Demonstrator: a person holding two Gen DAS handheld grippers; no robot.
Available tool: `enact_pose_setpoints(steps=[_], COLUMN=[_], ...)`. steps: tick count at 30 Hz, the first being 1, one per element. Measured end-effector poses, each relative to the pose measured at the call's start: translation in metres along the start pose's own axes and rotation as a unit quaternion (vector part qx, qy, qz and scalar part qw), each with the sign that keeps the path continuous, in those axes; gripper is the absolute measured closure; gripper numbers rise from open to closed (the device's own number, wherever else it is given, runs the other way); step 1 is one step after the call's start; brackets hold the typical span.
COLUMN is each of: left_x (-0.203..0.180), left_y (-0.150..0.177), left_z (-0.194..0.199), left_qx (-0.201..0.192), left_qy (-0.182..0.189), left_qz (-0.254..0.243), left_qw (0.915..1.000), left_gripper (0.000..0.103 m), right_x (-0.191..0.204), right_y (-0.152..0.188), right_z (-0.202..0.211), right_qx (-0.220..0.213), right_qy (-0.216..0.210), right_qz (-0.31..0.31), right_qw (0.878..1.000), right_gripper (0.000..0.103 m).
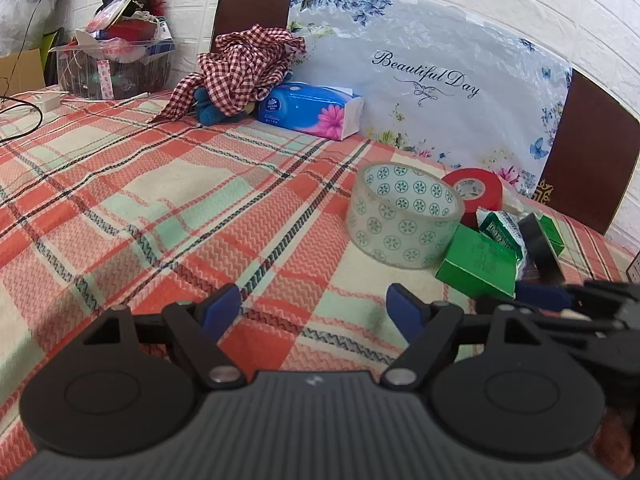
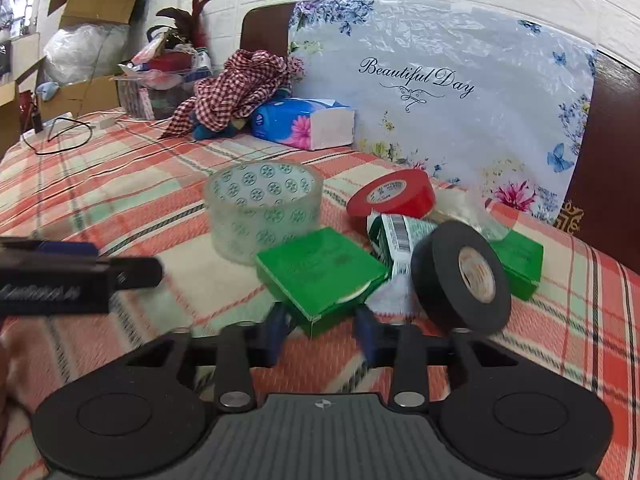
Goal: Organize objects
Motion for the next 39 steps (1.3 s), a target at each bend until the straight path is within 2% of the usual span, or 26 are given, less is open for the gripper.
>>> enact_pose_setpoints(steps=[2,5,8,11,14,16,17,18,20,24,29,33,35,39], left_x=[-0.001,-0.005,-0.006,-0.005,-0.005,-0.004,-0.004,-0.003,-0.002,-0.001,-0.001,-0.003,-0.004,-0.012], left_y=[0.000,0.000,0.001,0.000,0.000,0.000,0.000,-0.001,-0.001,-0.002,-0.002,-0.002,-0.002,0.000], left_z=[0.000,-0.001,0.000,0.000,0.000,0.000,0.000,0.000,0.000,-0.001,-0.001,-0.002,-0.002,-0.004], left_qx=[0.001,0.004,0.003,0.003,0.002,0.000,0.000,-0.001,-0.002,-0.003,-0.003,-0.001,0.001,0.010], left_qy=[-0.001,0.003,0.004,0.007,0.009,0.014,0.016,0.017,0.020,0.024,0.026,0.024,0.023,0.014], left_qz=[-0.004,-0.015,-0.018,-0.013,-0.010,-0.005,-0.002,0.000,0.005,0.013,0.015,0.008,0.001,-0.028], left_qw=[1.0000,0.9999,0.9998,0.9999,0.9999,0.9999,0.9999,0.9999,0.9998,0.9996,0.9996,0.9997,0.9997,0.9995], left_gripper=[0.021,0.021,0.021,0.020,0.020,0.020,0.020,0.020,0.020,0.020,0.020,0.020,0.020,0.019], right_x=[0.000,0.000,0.007,0.018,0.018,0.014,0.013,0.011,0.006,0.003,0.003,-0.020,-0.038,-0.077], right_y=[0.008,0.011,0.006,-0.006,-0.024,-0.034,-0.037,-0.038,-0.036,-0.034,-0.002,0.043,0.065,0.106], right_z=[0.010,0.015,0.012,0.008,-0.002,-0.015,-0.023,-0.031,-0.044,-0.044,-0.001,0.057,0.087,0.143], right_qx=[-0.002,0.001,0.000,-0.024,-0.038,-0.022,-0.011,0.001,0.014,0.035,0.020,0.019,0.026,0.038], right_qy=[0.004,0.010,0.018,0.029,0.019,-0.009,-0.015,-0.021,-0.032,-0.060,-0.065,-0.049,-0.027,0.051], right_qz=[0.005,0.006,0.033,0.110,0.152,0.157,0.158,0.160,0.157,0.107,0.078,0.024,-0.011,-0.063], right_qw=[1.000,1.000,0.999,0.993,0.987,0.987,0.987,0.987,0.987,0.992,0.995,0.998,0.999,0.996], right_gripper=[0.082,0.081,0.072,0.051,0.049,0.049,0.044,0.035,0.030,0.040,0.042,0.043,0.043,0.043])
Point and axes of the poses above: each gripper's, at about its wrist camera, not at the fingertips, and z roughly against the way its jaws point, x to its left, y to its underside, the point moved 6 cm from there along -z, roughly the way its jaws point, and after that the axes turned 1 degree about y, right-handed, at the moved point
